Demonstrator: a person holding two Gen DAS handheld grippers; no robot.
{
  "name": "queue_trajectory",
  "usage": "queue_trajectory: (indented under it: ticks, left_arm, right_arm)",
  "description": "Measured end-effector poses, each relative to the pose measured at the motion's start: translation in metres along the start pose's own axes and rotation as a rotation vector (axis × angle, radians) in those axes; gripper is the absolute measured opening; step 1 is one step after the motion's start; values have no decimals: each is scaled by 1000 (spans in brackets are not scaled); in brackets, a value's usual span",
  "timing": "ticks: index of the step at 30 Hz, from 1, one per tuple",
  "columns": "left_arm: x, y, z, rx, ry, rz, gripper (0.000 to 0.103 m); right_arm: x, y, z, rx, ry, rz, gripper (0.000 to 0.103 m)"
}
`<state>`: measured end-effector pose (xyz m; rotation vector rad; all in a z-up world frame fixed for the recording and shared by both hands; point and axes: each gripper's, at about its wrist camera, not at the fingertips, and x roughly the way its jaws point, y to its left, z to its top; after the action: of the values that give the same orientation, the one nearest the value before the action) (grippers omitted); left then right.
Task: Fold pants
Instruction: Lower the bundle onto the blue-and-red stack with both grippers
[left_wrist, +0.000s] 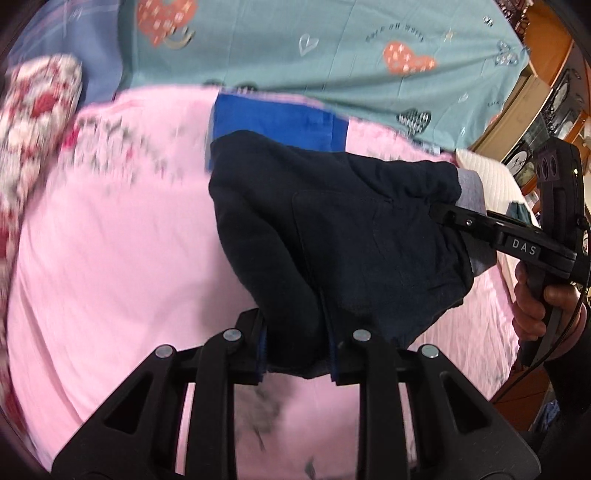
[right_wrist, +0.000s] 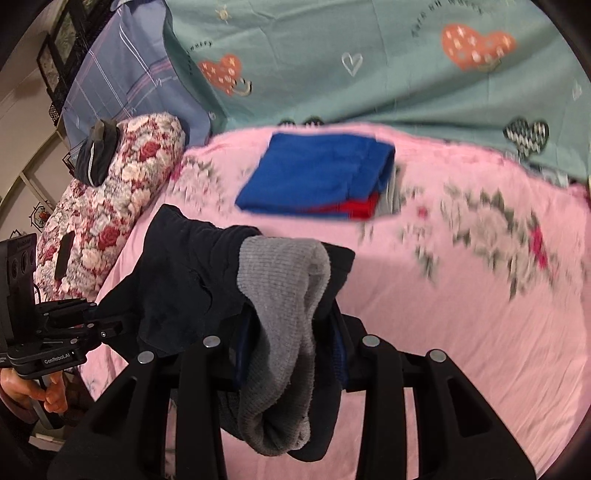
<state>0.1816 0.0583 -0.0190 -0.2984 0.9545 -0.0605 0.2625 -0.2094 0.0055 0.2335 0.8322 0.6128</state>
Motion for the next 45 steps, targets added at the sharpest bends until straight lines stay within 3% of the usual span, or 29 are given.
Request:
queue_trajectory:
  ticks: [7,11,15,25,30,33,34,35,36,37,39,41,43,45]
  left_arm:
    - [23,10,100,59,-118,5,23]
    - [52,21,153,73,-156,8,23]
    - [83,28,179,87,-152,15,23]
    - [149,58,183,58,-72,33,24]
    - [176,77,174,29,-66,19,28]
    - [186,88,168,-3,-78,10,41]
    - [188,89,167,-4,-85,16,51]
    - [189,92,164,-8,-97,29,65]
    - [191,98,161,-25,-106,54,73]
    - [193,102,161,-43,-106,61,85]
    - [188,115,160,-90,-104,20,87]
    - [171,121,162,-85,-138,40,86]
    - [150,121,168,-64,-186,64,85]
    - [128,114,180,-47,-245,35,85]
  right_arm:
    - [21,-24,95,-19,-118,-37,36]
    - [52,-51,141,38,-141,-44,36]
    - [88,-74,170,71,-124,-60,36]
    - [170,-109,179,146,18,-40,38]
    - [201,-130,174,165,26,-18,51]
    - [212,-137,173,146,16,-1,59]
    - [214,-138,174,141,13,5,60]
    - [216,-140,173,138,8,13,67]
    - [219,-143,173,140,6,27,75]
    - [222,-146,172,149,8,48,76]
    - [220,-154,170,172,10,102,77]
    - [210,-157,172,188,35,127,81]
    - [189,-157,174,190,43,99,81]
    - [159,-149,177,161,-14,72,81]
